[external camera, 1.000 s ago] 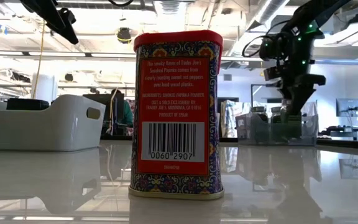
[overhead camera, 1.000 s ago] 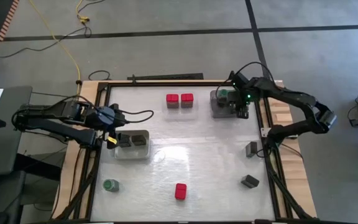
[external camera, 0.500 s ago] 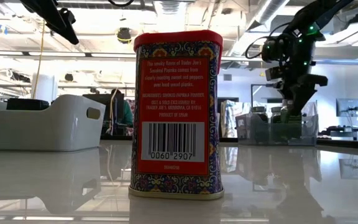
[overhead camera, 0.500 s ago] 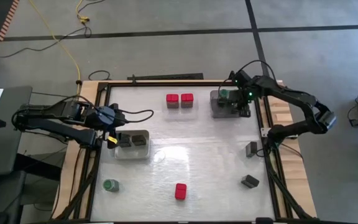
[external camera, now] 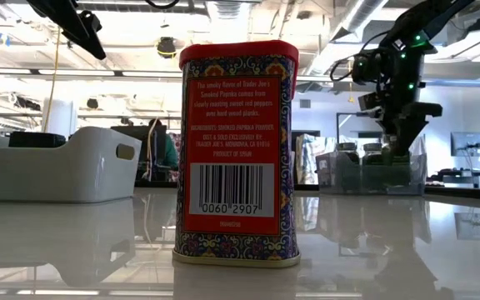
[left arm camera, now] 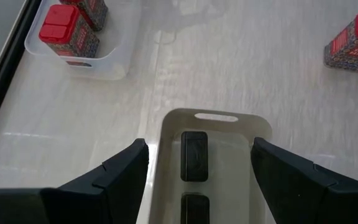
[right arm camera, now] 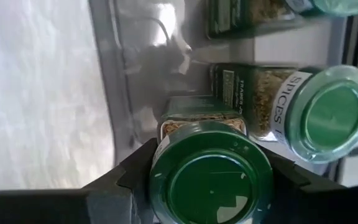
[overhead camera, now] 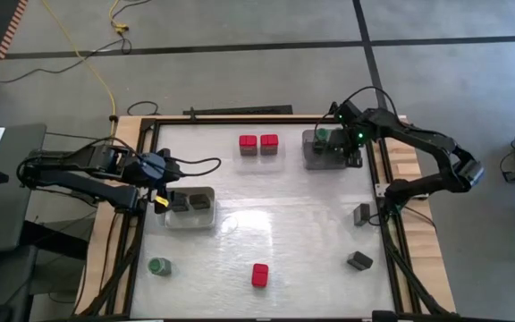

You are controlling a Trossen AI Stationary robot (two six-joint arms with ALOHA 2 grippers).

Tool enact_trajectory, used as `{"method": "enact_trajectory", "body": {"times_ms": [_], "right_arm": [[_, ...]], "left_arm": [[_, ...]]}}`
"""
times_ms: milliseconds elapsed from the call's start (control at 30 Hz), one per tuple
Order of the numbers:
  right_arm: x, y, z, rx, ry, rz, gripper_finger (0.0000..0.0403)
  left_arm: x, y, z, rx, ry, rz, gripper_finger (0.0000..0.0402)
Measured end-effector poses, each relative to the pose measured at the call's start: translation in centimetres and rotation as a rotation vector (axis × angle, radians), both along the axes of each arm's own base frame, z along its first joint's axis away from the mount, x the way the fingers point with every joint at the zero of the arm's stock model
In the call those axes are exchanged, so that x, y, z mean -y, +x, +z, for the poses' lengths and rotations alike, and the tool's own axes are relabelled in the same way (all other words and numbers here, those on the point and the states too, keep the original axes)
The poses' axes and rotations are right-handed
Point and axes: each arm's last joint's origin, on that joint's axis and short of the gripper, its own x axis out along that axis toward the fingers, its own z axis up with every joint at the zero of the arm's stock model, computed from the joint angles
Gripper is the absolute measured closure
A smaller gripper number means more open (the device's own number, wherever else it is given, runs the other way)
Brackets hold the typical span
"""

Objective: Sort spices by type
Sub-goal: Put the green seasoning bottle into the black bin

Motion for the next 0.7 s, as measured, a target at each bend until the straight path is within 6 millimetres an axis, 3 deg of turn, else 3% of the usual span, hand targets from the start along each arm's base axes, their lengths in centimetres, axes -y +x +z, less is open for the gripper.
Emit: {"method": "enact_trajectory", "body": {"times_ms": [700], "right_arm": [[-0.10,0.13,0.01,0.045,0.038,-0.001,0.0184]], "left_arm": [[0.00,-0.01,0.00,-0.002,0.011,-0.011,0.0132]]}}
